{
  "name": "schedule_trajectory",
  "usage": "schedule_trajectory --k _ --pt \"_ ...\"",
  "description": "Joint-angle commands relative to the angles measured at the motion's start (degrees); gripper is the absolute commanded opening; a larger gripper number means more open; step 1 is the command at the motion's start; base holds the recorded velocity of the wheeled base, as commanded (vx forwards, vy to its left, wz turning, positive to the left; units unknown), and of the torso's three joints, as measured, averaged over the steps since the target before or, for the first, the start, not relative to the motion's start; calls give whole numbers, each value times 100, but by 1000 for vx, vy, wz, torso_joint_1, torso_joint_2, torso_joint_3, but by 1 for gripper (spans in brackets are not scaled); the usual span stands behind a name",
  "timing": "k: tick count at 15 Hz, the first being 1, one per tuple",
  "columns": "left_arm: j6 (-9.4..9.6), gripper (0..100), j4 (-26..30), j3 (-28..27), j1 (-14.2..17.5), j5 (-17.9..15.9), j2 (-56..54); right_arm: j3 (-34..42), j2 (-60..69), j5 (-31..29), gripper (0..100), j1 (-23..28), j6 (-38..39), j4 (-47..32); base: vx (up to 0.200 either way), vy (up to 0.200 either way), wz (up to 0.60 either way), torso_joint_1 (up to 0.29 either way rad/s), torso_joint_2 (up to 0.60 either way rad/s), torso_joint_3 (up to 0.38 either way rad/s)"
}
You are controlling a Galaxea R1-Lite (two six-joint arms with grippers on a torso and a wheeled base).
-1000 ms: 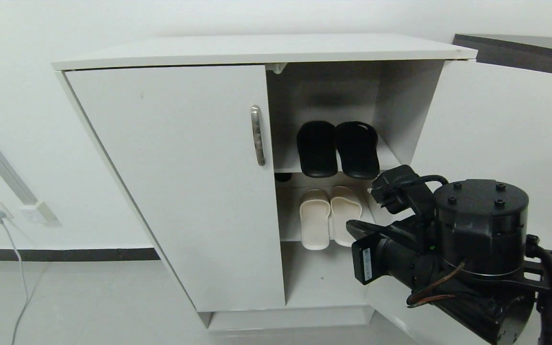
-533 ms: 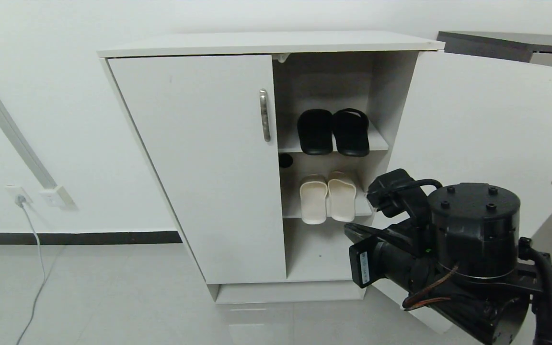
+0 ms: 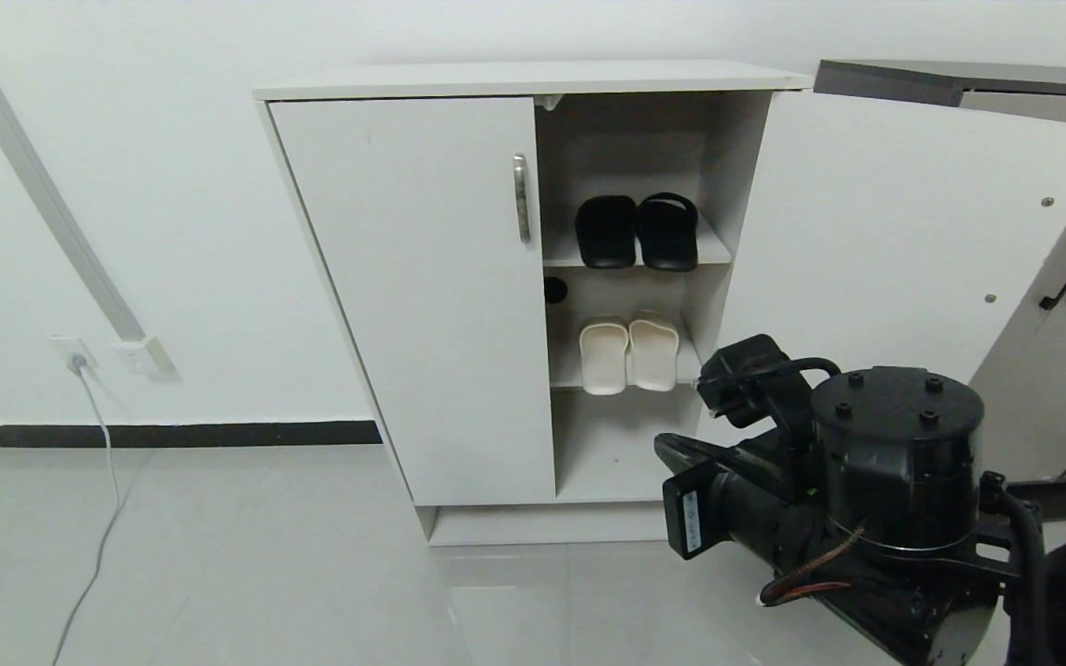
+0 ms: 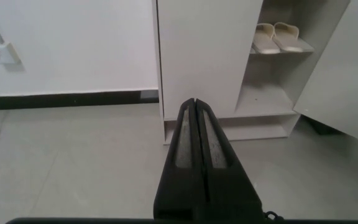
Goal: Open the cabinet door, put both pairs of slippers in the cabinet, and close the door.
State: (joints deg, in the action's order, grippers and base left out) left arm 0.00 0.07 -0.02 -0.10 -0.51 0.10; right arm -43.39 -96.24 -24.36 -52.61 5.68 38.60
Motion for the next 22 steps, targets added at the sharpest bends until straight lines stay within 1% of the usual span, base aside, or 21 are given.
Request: schedule_trajectory --k 1,13,16,22 --pt "0 0 1 2 1 -2 -1 137 27 -8 0 14 -6 8 0 0 0 0 0 0" --pt "0 0 1 2 1 -2 -1 155 0 -16 0 23 -41 69 0 0 0 0 -10 -12" --pt "0 0 1 -6 1 -2 -1 181 18 -34 0 23 -41 69 0 0 0 1 -175 -326" --pt "0 0 1 -6 1 -2 -1 208 53 -43 0 23 -50 69 0 0 0 70 -499 -370"
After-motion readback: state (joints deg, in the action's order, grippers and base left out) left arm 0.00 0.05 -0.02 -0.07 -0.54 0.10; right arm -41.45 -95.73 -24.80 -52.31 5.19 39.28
